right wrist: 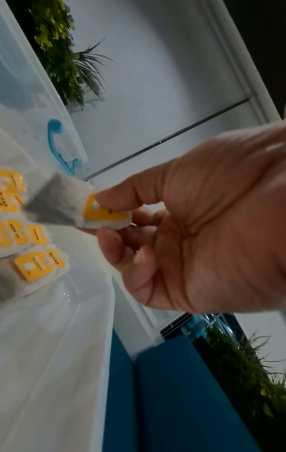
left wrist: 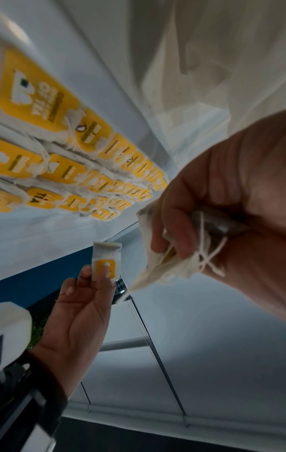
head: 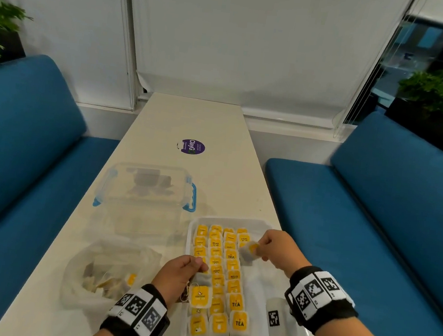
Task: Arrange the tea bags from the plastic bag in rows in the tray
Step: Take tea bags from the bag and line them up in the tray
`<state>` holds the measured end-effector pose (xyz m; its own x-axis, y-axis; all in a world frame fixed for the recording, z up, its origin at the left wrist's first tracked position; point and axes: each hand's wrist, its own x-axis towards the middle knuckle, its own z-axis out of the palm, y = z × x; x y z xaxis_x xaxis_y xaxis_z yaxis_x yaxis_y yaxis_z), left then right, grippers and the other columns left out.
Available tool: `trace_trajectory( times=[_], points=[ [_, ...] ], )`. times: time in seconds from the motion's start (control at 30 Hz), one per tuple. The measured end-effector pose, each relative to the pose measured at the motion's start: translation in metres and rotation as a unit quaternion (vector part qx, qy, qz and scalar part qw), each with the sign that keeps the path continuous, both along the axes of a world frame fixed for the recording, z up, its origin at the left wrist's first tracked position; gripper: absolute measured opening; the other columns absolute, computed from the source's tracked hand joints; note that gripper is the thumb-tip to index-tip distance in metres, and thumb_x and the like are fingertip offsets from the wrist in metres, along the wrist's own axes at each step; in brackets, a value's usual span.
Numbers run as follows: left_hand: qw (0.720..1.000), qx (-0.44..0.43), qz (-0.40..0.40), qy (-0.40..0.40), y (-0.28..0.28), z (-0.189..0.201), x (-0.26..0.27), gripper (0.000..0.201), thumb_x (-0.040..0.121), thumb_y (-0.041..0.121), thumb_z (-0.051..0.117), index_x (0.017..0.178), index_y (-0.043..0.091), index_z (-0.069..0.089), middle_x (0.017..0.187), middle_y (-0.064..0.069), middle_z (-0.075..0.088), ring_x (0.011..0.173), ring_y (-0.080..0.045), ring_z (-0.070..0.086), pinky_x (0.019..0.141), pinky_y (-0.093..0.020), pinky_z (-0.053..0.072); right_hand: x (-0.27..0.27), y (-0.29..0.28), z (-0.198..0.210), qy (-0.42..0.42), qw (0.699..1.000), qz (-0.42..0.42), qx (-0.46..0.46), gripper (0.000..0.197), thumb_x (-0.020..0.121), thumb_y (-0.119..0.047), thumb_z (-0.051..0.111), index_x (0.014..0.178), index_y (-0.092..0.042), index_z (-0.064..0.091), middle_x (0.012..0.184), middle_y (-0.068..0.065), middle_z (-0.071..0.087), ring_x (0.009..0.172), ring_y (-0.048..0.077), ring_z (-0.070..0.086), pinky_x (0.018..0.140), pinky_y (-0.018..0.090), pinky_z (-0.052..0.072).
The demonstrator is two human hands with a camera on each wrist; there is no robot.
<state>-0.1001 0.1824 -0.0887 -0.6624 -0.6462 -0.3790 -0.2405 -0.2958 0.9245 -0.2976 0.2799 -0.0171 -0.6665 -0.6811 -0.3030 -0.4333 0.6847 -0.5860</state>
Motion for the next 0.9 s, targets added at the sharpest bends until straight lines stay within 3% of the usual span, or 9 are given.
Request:
trace_trajectory(
  times=[0.13,0.23,0.3,0.43,0.63,0.7,0.77,0.83,0.9],
  points=[
    [1.0,0.0,-0.005,0.006,0.001,0.005,-0.003,0.029,0.095,0.025,0.048,0.074,0.013,0.064,0.063,-0.004,0.055,0.049,-0.014,0.045,0.043,-0.019,0.036,-0.01,-0.009,-0.004,0.012,0.998,0.03,0.054,0.026,0.086,-0.006,0.061,0.068,-0.02,0.049,0.066,-0.003,0.051,0.056,0.007,0.044,0.048,0.016,0.033],
    [1.0,-0.009,-0.004,0.005,0.0,0.003,-0.006,0.029,0.095,0.023,0.048,0.074,0.013,0.064,0.07,-0.006,0.06,0.054,-0.016,0.047,0.047,-0.02,0.036,-0.017,-0.016,-0.011,0.05,0.988,0.084,0.121,0.027,0.086,-0.001,0.057,0.07,-0.021,0.048,0.068,-0.007,0.046,0.061,0.008,0.046,0.049,0.014,0.033],
    [1.0,-0.013,-0.004,0.004,-0.003,0.001,-0.007,0.029,0.095,0.024,0.048,0.074,0.014,0.065,0.078,-0.009,0.064,0.063,-0.02,0.052,0.051,-0.023,0.037,-0.018,-0.02,-0.014,0.068,0.97,0.138,0.187,0.019,0.087,0.0,0.055,0.084,-0.018,0.052,0.068,-0.008,0.046,0.059,0.006,0.044,0.046,0.011,0.031],
    [1.0,-0.014,0.003,-0.003,-0.008,-0.002,-0.01,0.027,0.094,0.024,0.049,0.075,0.014,0.065,0.082,-0.012,0.066,0.076,-0.028,0.055,0.055,-0.026,0.038,-0.021,-0.03,-0.03,0.073,0.948,0.193,0.244,0.029,0.086,0.003,0.058,0.106,-0.017,0.059,0.066,-0.008,0.045,0.053,0.002,0.039,0.043,0.012,0.03],
    [1.0,0.005,0.012,-0.008,-0.012,-0.004,-0.013,0.027,0.095,0.025,0.049,0.076,0.014,0.065,0.072,-0.007,0.065,0.063,-0.024,0.05,0.046,-0.022,0.036,-0.027,-0.048,-0.047,0.049,0.959,0.148,0.237,0.031,0.085,0.005,0.058,0.072,-0.021,0.049,0.064,-0.006,0.049,0.052,0.006,0.047,0.044,0.015,0.036],
    [1.0,0.007,0.015,-0.007,-0.012,-0.004,-0.014,0.026,0.095,0.025,0.049,0.077,0.013,0.065,0.074,-0.006,0.065,0.063,-0.023,0.053,0.045,-0.02,0.037,-0.029,-0.052,-0.05,0.043,0.964,0.134,0.225,0.032,0.085,0.004,0.059,0.068,-0.021,0.047,0.065,-0.003,0.052,0.055,0.01,0.053,0.042,0.016,0.037],
    [1.0,0.005,0.014,-0.007,-0.012,-0.006,-0.014,0.026,0.094,0.024,0.05,0.076,0.015,0.066,0.078,-0.008,0.065,0.069,-0.027,0.055,0.044,-0.02,0.039,-0.029,-0.055,-0.053,0.066,0.961,0.142,0.226,0.029,0.084,0.001,0.062,0.069,-0.018,0.047,0.074,0.0,0.056,0.072,0.018,0.06,0.05,0.018,0.041],
    [1.0,0.003,0.009,-0.013,-0.013,-0.007,-0.014,0.026,0.094,0.025,0.051,0.074,0.017,0.066,0.081,-0.01,0.065,0.07,-0.028,0.05,0.044,-0.02,0.038,-0.027,-0.054,-0.054,0.094,0.959,0.145,0.223,0.016,0.086,-0.004,0.061,0.081,-0.013,0.048,0.093,0.007,0.058,0.092,0.023,0.062,0.068,0.025,0.048],
    [1.0,0.004,0.005,-0.02,-0.013,-0.009,-0.015,0.026,0.094,0.024,0.051,0.074,0.018,0.066,0.081,-0.009,0.064,0.067,-0.027,0.047,0.043,-0.021,0.038,-0.029,-0.051,-0.058,0.104,0.968,0.126,0.192,0.017,0.087,-0.009,0.061,0.091,-0.012,0.044,0.1,0.007,0.055,0.093,0.02,0.056,0.082,0.028,0.047]
  ],
)
